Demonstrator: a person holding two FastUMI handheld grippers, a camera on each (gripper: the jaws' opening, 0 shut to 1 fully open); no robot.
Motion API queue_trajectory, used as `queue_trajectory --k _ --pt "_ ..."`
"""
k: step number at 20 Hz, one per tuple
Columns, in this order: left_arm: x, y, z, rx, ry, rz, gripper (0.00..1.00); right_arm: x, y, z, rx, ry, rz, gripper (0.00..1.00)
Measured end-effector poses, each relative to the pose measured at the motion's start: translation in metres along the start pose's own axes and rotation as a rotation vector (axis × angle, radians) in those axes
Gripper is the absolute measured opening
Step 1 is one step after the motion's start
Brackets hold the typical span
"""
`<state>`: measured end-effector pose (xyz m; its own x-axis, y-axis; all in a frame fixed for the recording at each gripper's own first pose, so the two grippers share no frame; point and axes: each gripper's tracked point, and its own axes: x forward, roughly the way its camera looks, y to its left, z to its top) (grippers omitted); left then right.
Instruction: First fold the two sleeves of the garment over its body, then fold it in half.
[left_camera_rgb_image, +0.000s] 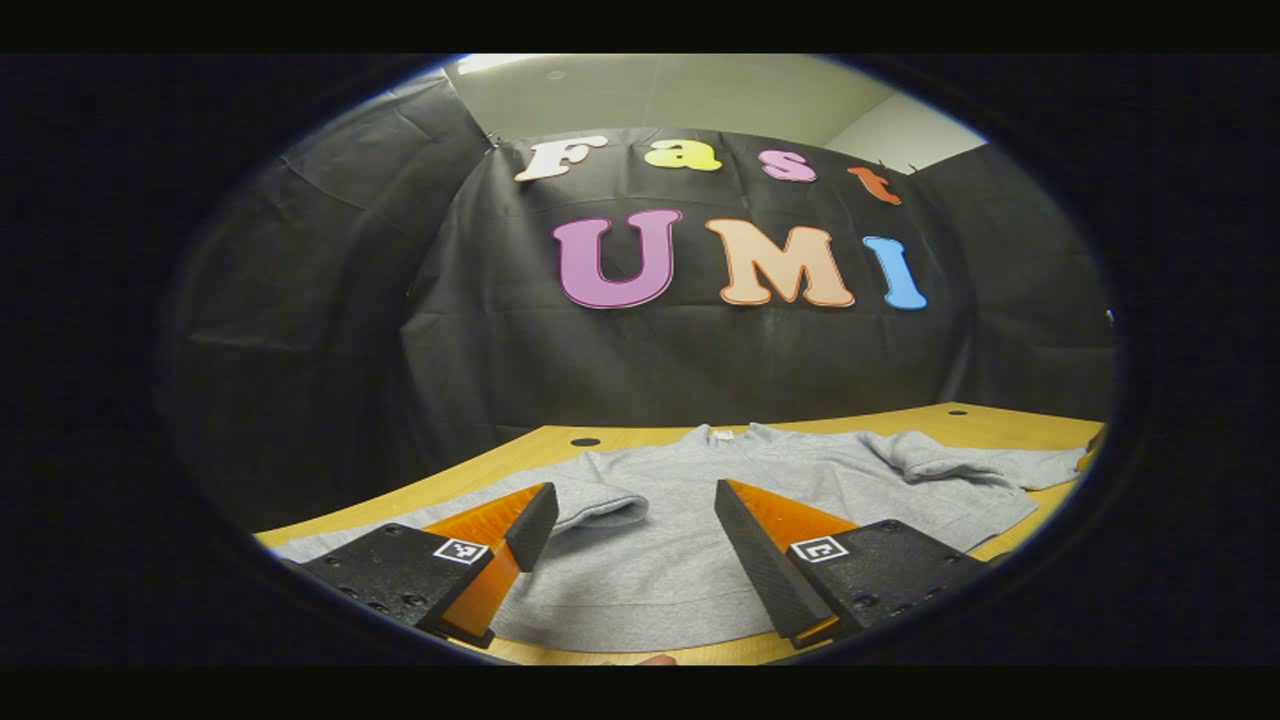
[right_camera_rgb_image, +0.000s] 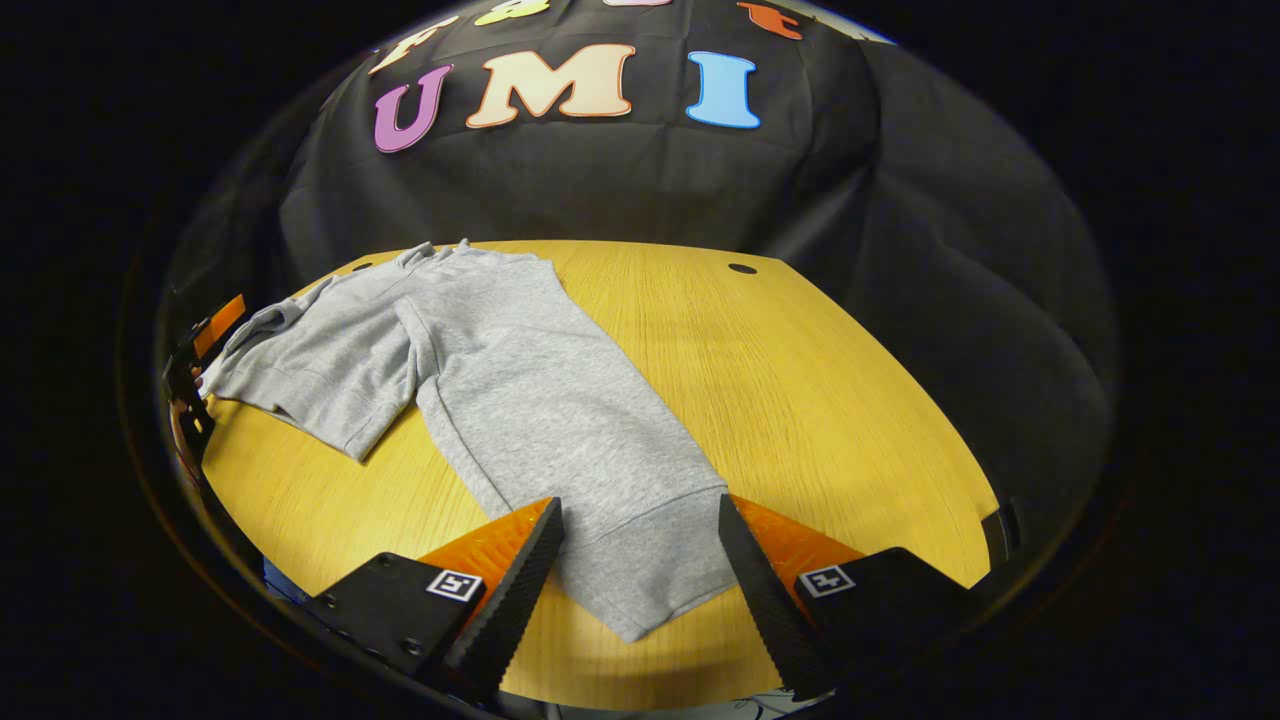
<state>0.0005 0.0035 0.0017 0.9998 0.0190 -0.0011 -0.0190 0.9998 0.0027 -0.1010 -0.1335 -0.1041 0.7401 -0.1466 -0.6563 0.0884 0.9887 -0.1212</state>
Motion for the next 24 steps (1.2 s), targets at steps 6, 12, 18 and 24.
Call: queue_trajectory --k 6,12,18,24 --pt "0.0 -0.001 -0.001 0.0 0.0 0.0 0.93 0.001 0.004 -0.004 0.047 -0.002 0.045 0.96" --pt "0.0 -0.001 0.0 0.0 0.0 0.001 0.94 0.002 0.024 -0.004 0.078 0.019 0.054 0.58" --pt "0.001 -0.001 0.0 0.0 -0.001 0.001 0.93 0.002 0.028 -0.004 0.156 0.046 0.069 0.05" --pt "0.0 -0.001 0.0 0.0 -0.001 0.001 0.93 -0.002 0.033 0.018 0.191 0.043 0.076 0.02"
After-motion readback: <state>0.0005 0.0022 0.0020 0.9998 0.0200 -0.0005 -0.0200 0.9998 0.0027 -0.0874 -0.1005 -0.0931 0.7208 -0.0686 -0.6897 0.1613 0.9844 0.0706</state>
